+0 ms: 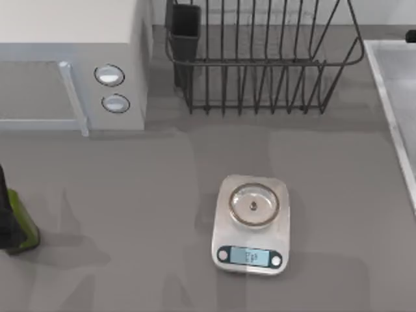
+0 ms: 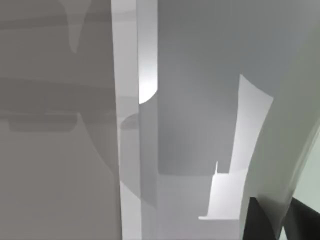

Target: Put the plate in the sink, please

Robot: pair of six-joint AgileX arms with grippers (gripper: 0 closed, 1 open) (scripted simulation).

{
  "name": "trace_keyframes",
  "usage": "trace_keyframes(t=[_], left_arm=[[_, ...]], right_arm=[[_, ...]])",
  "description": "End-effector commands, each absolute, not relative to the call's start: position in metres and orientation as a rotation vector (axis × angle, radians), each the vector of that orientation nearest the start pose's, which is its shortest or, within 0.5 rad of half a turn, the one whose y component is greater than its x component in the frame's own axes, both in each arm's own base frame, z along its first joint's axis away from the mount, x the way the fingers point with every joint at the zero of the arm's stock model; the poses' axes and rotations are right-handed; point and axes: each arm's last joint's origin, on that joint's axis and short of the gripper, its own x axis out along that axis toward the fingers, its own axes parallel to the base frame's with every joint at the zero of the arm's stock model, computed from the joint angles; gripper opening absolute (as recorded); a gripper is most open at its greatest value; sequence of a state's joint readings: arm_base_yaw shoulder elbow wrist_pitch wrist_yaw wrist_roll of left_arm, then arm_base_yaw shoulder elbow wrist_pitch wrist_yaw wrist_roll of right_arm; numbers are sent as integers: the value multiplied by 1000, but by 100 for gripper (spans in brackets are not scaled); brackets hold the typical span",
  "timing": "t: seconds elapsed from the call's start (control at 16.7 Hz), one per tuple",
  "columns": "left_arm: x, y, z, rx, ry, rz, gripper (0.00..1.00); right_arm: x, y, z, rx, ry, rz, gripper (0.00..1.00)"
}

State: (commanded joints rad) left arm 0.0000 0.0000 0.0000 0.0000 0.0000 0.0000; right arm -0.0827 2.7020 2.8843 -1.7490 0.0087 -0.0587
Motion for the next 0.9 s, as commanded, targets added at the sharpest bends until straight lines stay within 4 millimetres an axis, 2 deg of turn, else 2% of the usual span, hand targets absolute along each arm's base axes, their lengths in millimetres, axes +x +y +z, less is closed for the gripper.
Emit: trace_keyframes(t=[0.18, 0.9], left_arm=[[106, -1, 160, 0, 0, 0, 100], [106, -1, 160, 0, 0, 0, 100]], right_arm=[[494, -34, 217, 8, 1567, -7, 0], [494, -34, 217, 8, 1567, -7, 90]])
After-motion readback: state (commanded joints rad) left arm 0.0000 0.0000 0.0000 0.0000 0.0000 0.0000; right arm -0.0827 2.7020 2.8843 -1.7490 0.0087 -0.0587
